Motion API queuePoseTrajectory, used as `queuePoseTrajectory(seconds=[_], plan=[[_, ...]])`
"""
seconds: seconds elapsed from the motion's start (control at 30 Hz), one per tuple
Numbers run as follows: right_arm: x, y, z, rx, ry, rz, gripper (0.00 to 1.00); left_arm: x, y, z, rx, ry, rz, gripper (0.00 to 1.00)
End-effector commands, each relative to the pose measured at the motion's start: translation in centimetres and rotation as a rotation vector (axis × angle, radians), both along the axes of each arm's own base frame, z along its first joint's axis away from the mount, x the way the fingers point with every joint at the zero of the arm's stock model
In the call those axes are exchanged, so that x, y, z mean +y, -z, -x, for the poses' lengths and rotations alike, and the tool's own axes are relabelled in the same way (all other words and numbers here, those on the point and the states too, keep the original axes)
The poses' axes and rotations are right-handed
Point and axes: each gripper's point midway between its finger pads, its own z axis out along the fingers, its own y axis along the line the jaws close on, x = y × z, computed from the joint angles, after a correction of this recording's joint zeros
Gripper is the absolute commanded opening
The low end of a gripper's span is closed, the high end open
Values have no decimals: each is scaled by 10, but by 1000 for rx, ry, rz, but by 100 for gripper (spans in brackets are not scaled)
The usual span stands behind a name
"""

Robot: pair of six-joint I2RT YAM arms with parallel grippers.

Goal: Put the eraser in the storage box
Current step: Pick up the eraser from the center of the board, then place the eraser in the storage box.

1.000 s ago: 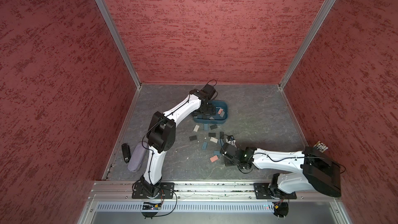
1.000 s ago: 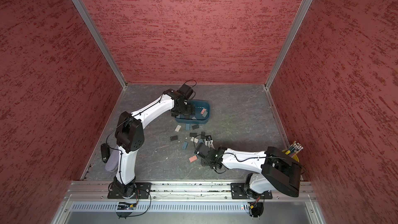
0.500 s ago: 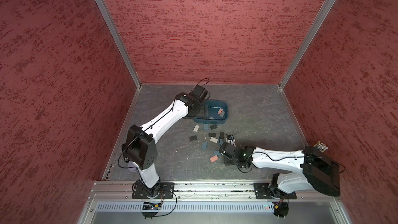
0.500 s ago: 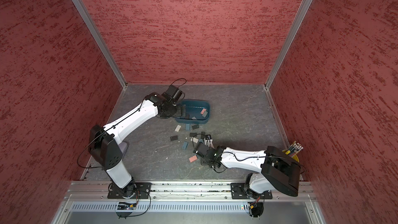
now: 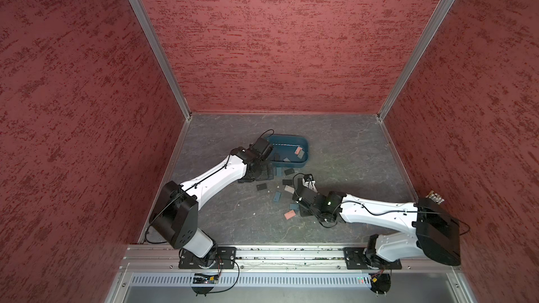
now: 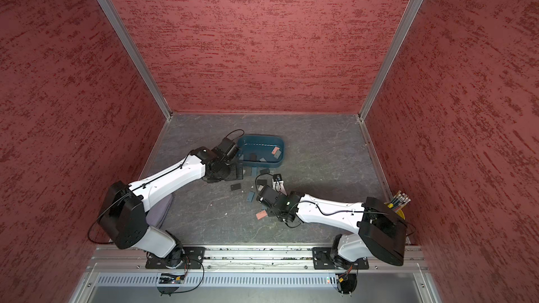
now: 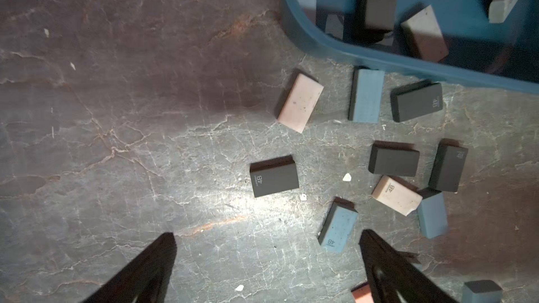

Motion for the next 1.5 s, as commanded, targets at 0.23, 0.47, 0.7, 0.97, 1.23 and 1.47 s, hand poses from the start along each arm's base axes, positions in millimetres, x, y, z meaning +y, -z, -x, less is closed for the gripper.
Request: queuePoseTrajectory(seconds=[0.23,0.47,0.7,0.97,1.23,1.47], plan=[[10,-51,-56,-144,-3,25,17,-7,26,12,20,-69,55,100],[16,-72,-98,-192,1,20,16,-11,41,18,48,-84,32,100],[26,-82,-137,-209,-4,-6,16,-12,55,21,68,-99,17,100],[29,-72,-174,-184,5,-33,16,-13,69,17,83,-113,-4,100],[32,-53,-196,-144,4,-31,16,-12,78,12,87,-134,-25,100],[32,-39,-203,-114,2,-23,18,-10,81,7,84,-150,-40,96]])
